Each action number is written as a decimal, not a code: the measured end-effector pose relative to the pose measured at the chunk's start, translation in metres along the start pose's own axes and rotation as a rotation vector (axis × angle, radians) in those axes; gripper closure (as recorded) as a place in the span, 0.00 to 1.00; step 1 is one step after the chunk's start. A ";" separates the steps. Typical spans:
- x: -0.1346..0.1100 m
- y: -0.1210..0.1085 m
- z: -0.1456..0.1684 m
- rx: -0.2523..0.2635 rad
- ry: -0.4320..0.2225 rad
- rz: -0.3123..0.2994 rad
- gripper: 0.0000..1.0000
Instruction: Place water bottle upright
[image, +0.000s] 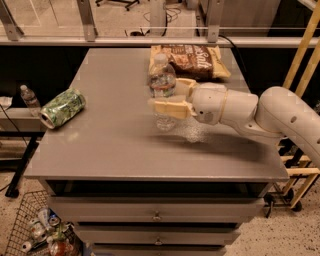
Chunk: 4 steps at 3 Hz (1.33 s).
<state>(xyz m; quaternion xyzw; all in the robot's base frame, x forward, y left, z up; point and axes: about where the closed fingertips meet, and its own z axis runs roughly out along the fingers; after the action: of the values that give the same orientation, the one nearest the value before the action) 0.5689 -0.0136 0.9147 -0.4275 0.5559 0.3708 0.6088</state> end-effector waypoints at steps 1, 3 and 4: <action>-0.001 0.001 0.002 -0.004 -0.001 -0.001 0.00; -0.004 0.001 -0.001 -0.008 0.025 -0.016 0.00; -0.012 -0.003 -0.026 0.002 0.087 -0.030 0.00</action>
Offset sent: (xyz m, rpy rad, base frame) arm -0.0005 0.0021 0.0005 -0.0002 -0.0007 0.0036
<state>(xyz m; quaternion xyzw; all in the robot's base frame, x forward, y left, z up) 0.5609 -0.0385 0.9269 -0.4509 0.5757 0.3420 0.5902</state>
